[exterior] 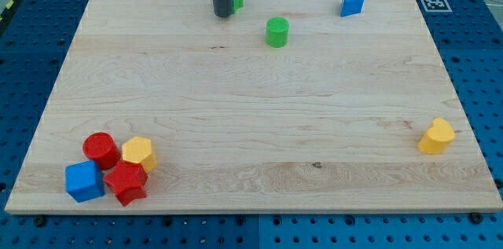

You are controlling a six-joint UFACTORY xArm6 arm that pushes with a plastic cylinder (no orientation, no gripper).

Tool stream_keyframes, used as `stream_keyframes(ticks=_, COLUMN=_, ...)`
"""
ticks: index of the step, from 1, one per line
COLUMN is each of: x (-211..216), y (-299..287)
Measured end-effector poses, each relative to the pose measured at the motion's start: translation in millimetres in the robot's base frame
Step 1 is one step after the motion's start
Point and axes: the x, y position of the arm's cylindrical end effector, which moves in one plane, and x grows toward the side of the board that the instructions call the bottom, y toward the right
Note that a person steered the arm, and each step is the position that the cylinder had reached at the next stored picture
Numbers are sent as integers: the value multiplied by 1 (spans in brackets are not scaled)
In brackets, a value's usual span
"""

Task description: Move the green circle towards the green star

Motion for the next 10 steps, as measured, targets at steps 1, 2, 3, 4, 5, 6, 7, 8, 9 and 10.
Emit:
stream_keyframes(ticks=1, x=36, y=0)
stream_keyframes(ticks=2, x=64, y=1)
stream_keyframes(ticks=3, x=94, y=27)
stream_keyframes(ticks=4, x=100, y=66)
stream_keyframes(ticks=5, x=100, y=103)
stream_keyframes(ticks=6, x=78, y=117)
stream_keyframes(ticks=7, x=72, y=102)
stream_keyframes(ticks=8, x=87, y=94)
stream_keyframes(ticks=9, x=87, y=92)
stream_keyframes(ticks=10, x=85, y=99)
